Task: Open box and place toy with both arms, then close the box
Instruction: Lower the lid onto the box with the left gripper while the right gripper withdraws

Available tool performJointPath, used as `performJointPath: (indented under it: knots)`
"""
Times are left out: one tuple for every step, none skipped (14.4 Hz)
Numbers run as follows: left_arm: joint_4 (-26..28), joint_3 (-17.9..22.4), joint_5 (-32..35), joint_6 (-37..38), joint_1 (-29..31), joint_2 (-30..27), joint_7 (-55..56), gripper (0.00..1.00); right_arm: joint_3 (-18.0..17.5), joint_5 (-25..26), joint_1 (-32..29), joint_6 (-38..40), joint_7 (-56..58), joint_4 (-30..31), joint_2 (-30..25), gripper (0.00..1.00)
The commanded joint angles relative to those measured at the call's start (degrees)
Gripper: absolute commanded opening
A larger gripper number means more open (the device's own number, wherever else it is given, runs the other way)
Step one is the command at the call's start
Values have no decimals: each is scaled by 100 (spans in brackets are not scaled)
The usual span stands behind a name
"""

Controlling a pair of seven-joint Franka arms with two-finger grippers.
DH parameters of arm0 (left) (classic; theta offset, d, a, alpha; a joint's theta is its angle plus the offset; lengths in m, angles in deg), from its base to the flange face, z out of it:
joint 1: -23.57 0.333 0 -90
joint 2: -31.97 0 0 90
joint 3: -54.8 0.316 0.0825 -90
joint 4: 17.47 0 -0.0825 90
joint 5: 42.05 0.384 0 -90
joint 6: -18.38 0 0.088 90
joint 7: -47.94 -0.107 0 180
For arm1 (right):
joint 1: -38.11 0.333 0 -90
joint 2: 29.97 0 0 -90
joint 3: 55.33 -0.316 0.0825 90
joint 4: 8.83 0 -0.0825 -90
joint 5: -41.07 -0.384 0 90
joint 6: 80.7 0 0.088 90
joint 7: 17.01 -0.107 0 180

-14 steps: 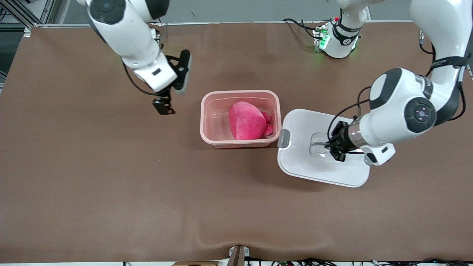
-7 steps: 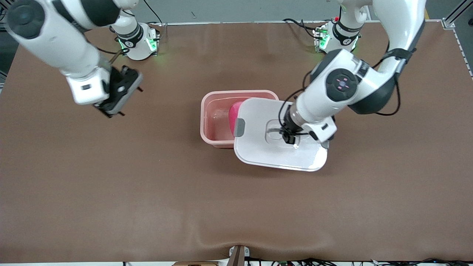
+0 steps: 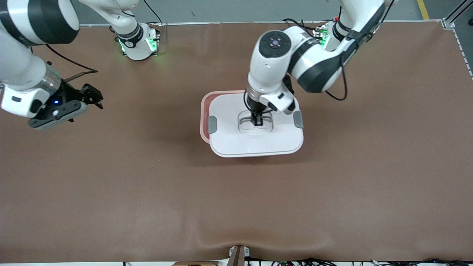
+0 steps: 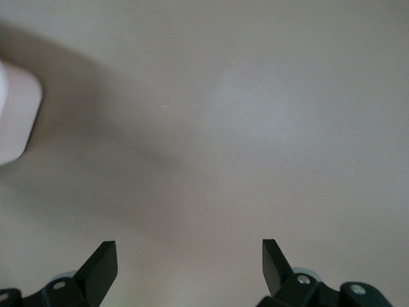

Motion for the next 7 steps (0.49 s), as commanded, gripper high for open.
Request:
performJointPath:
  knots:
    - [-34, 39, 422, -225, -314, 204, 501, 0, 604, 73, 109, 42, -491, -148, 30, 100]
    - [-34, 39, 702, -252, -402, 326, 808, 0, 771, 12, 101, 68, -500, -148, 30, 100]
    - [-34, 39, 922, -261, -490, 449, 1046, 0, 904, -15, 92, 77, -526, -148, 30, 100]
    - [-34, 39, 1046, -261, -561, 538, 1257, 0, 1018, -15, 83, 77, -605, -148, 30, 100]
    - [-34, 39, 1091, -270, -596, 599, 1372, 0, 1054, -24, 83, 103, -771, -165, 30, 100]
    - [-34, 39, 1092, -261, -605, 644, 1408, 0, 1054, -24, 83, 147, -990, -235, 30, 100]
    - [-7, 30, 1092, -270, -605, 687, 1409, 0, 1063, -33, 75, 269, -1140, -305, 30, 100]
